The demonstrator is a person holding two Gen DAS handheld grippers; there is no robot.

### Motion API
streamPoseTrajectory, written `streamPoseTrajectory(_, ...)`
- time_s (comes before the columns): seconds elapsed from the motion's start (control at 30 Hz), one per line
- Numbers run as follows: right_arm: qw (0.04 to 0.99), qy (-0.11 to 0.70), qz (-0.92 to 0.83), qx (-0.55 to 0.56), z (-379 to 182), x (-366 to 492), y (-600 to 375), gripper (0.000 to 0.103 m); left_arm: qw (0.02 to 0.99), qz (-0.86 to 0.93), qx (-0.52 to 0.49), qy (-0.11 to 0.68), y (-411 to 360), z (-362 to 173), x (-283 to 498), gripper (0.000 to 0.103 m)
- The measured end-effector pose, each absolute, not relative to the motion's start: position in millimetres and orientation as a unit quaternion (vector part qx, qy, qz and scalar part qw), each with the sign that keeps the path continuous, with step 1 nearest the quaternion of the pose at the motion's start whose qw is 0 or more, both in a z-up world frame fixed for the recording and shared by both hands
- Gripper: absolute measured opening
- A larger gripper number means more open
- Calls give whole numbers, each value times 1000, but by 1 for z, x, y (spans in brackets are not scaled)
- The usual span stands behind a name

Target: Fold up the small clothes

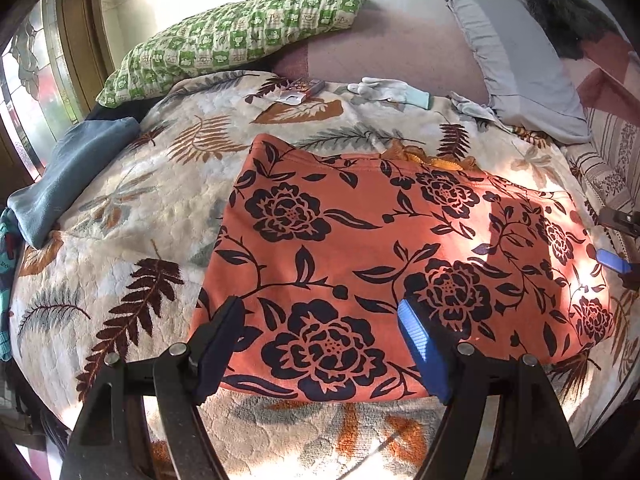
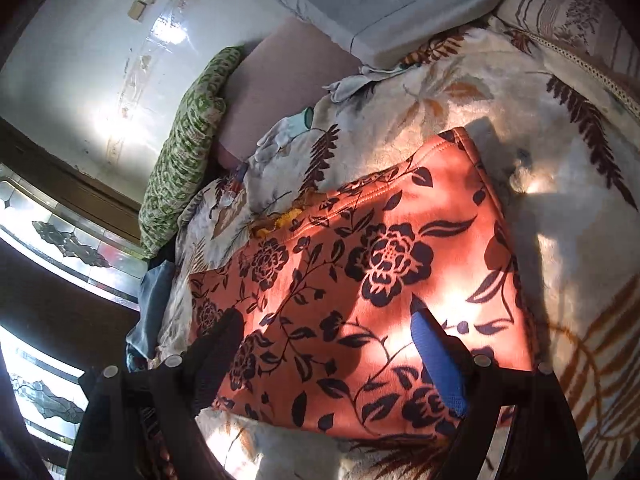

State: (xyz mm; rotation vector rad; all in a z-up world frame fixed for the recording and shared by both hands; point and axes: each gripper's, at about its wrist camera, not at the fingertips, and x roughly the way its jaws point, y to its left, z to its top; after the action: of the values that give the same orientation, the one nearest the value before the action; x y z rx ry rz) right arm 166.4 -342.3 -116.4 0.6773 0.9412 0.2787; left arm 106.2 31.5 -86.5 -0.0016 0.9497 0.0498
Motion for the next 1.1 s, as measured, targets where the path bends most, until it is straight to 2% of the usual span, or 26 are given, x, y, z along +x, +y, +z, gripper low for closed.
streamPoseTrajectory(0.17, 795, 497, 98, 332, -176, 222, -351, 88, 883, 29, 4, 469, 32, -95, 112, 79)
streamPoseTrajectory(0.27, 792, 489, 114, 348, -163, 223, -356, 88, 886, 22, 5, 462, 25, -92, 114, 79)
streamPoseTrajectory(0.33, 806, 456, 156, 344, -140, 214, -362, 88, 890, 6, 3, 456, 15, -89, 119, 79)
streamPoseTrajectory(0.43, 823, 438, 127, 337, -123, 205, -395, 88, 893, -18, 9, 450, -10, -86, 130, 79)
streamPoseTrajectory(0.57, 813, 461, 84, 345, -144, 213, -437, 88, 893, -49, 15, 447, -42, -91, 148, 79)
streamPoseTrajectory(0.73, 791, 482, 124, 355, -168, 232, -433, 88, 878, -41, 34, 477, -58, -119, 169, 79)
streamPoseTrajectory(0.8, 777, 492, 137, 368, -180, 240, -429, 85, 867, -31, 45, 496, -58, -134, 175, 80)
streamPoseTrajectory(0.83, 769, 502, 141, 369, -186, 244, -426, 82, 866, -31, 46, 497, -58, -138, 176, 81)
streamPoseTrajectory(0.9, 754, 536, 147, 350, -197, 251, -415, 53, 868, -29, 48, 494, -58, -137, 175, 82)
streamPoseTrajectory(0.97, 758, 547, 157, 318, -193, 251, -404, 34, 867, -30, 47, 495, -58, -137, 175, 82)
streamPoseTrajectory(1.1, 774, 553, 141, 275, -178, 250, -392, 23, 869, -36, 50, 491, -57, -138, 174, 82)
